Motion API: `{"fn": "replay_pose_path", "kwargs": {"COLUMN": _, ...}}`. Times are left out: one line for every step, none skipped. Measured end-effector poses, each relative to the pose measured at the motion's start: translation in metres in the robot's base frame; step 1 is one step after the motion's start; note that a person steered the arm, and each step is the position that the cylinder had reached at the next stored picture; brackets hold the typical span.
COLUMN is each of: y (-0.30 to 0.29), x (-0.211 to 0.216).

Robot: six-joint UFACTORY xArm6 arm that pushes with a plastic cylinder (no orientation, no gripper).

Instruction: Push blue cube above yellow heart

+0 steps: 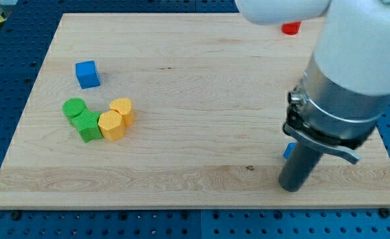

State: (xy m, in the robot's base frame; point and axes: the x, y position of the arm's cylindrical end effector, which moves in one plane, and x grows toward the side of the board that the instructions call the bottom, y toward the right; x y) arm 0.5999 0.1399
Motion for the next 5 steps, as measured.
{"fn": "replay_pose_path", "kwargs": {"y": -0.001, "x": -0.026}}
{"fn": "replay_pose_path", "kwargs": {"y": -0.014, "x": -0.057}}
{"fn": "replay_pose_path", "kwargs": {"y": -0.008, "x": -0.075}}
{"fn": "replay_pose_path", "kwargs": {"y": -0.041, "x": -0.082}}
{"fn": "replay_pose_path", "kwargs": {"y": -0.084, "x": -0.096}}
